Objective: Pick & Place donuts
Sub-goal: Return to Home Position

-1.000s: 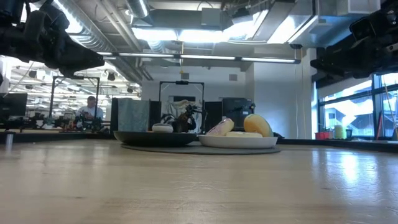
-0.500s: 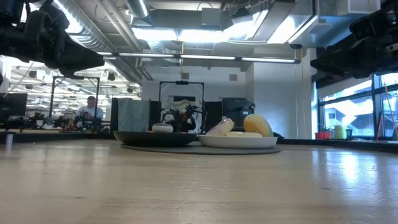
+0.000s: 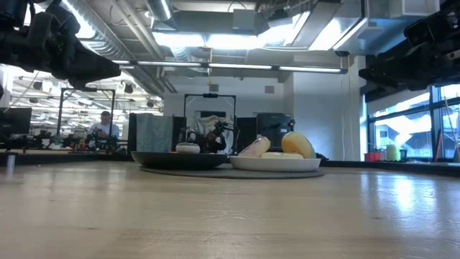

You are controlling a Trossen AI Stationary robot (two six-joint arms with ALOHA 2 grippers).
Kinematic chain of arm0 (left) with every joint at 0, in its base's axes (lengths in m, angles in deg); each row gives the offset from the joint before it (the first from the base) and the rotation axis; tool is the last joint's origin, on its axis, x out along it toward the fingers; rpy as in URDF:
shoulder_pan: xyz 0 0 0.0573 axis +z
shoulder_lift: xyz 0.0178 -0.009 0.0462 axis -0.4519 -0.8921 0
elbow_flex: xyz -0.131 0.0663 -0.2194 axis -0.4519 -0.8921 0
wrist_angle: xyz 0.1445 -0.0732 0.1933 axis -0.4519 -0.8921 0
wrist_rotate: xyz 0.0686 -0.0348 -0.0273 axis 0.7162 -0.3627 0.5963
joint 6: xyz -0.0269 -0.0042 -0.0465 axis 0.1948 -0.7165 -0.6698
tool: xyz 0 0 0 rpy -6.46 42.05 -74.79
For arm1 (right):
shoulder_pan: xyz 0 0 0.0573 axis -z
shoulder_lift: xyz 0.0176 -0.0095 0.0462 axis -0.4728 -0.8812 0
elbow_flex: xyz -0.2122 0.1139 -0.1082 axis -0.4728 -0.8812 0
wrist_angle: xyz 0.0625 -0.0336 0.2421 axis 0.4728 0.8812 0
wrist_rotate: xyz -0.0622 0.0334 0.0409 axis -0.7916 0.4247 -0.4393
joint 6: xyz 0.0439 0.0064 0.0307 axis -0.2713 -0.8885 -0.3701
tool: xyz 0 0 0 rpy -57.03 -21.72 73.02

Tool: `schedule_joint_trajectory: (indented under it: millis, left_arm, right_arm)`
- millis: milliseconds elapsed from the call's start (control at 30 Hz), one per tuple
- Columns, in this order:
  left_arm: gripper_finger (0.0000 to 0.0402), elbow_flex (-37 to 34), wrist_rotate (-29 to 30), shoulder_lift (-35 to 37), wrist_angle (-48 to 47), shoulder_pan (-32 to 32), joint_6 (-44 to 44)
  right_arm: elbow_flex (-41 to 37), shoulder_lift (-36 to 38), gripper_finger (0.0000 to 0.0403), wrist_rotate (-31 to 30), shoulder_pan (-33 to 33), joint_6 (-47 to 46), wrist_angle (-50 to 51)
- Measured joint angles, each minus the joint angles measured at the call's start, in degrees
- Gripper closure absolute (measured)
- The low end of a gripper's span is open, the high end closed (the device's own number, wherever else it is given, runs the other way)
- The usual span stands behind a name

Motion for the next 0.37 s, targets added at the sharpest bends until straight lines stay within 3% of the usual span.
schedule_joint_trajectory:
  millis: [367]
  left_arm:
    - [0.0302, 0.0, 0.0, 0.0, 0.0, 0.0, 0.0]
  right_arm:
    - [0.0, 0.0, 0.0279, 0.0, 0.0, 0.0, 0.0]
